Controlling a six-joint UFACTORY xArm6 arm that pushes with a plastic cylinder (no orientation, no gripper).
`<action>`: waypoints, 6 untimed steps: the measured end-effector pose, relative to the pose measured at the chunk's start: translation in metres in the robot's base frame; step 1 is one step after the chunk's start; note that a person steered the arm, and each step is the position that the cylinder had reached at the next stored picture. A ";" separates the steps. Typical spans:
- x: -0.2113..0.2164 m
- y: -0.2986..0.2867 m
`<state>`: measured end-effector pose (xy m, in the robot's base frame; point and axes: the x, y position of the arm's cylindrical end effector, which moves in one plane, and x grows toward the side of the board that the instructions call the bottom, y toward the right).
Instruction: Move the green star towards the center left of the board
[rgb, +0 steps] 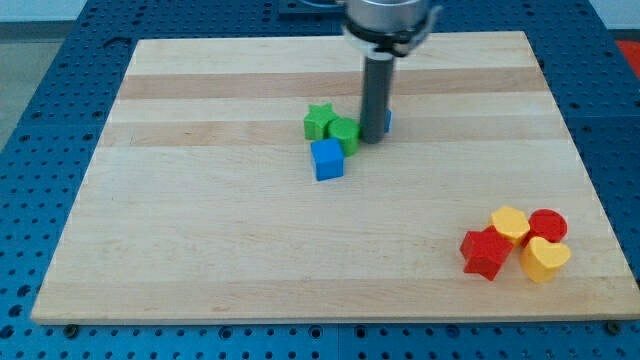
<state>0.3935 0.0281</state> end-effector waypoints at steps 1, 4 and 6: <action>-0.009 -0.053; -0.043 -0.082; -0.067 -0.158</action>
